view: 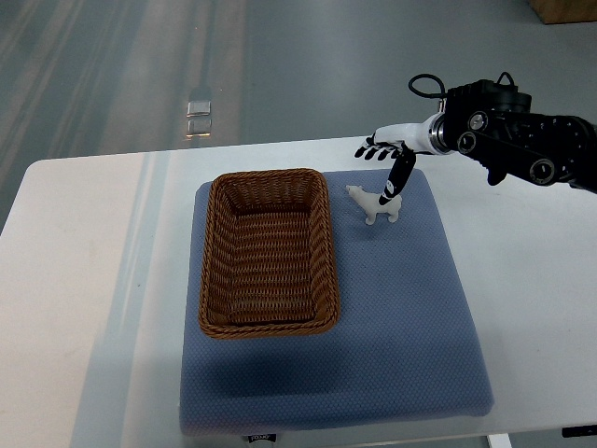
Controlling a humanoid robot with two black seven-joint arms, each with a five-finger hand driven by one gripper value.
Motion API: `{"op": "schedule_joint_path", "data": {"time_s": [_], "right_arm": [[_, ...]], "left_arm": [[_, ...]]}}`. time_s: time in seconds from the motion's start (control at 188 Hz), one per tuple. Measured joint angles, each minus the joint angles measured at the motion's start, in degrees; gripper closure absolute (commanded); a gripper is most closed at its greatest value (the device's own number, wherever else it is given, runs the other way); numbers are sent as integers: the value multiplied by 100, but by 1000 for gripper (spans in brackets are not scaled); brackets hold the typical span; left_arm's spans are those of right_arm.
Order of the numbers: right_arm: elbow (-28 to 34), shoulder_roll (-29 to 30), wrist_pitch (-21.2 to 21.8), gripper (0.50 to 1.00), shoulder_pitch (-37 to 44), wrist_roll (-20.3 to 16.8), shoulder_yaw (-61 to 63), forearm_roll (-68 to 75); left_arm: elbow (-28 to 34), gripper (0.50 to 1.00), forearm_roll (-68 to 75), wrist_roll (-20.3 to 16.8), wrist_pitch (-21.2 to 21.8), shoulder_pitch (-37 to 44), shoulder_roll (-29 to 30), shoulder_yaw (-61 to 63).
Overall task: Place white bear in brown basket with right hand
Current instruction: 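Reach the right hand over the white polar bear figurine, then close the right hand's fingers around the white bear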
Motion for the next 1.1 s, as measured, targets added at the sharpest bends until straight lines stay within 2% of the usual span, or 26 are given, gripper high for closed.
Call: {"op": "schedule_joint_path", "data": {"time_s": [0.154,0.271,0.654,0.797,0.834,0.845,0.861,0.92,0.935,0.973,1.047,1.1], "right_arm": [[-30,88,-191,599,-185,2,-6,-21],[-36,150,-278,636,-267,9,-27,-29],[-55,247,-434,687,-468,51,-64,-188],[-84,276,-501,762,-524,53,-73,-203],[-90,285,-510,820,-543,53,-74,-221],[-91,287,-512,820,-548,53,-75,-229],[-93,289,-515,848,-556,53,-76,-242],[-109,294,-525,906,-584,53,-76,-303],[-117,295,-528,938,-591,53,-77,-322],[-138,298,-537,971,-606,53,-77,-369],[-175,302,-557,1000,-630,53,-77,-436],[-182,302,-562,1000,-633,57,-77,-457]], "left_arm": [[-4,500,0,0,0,0,0,-3],[2,500,0,0,6,-1,0,-7],[7,500,1,0,6,-1,0,-8],[7,500,1,0,6,-1,0,-8],[7,500,1,0,5,-1,0,-8],[7,500,1,0,4,-1,0,-8],[7,500,1,0,4,-1,0,-8],[7,500,1,0,3,-1,0,-8],[7,500,1,0,3,-1,0,-8],[7,500,1,0,2,-1,0,-8],[7,500,1,0,2,-1,0,-8],[7,500,1,0,2,-1,0,-8]]}}
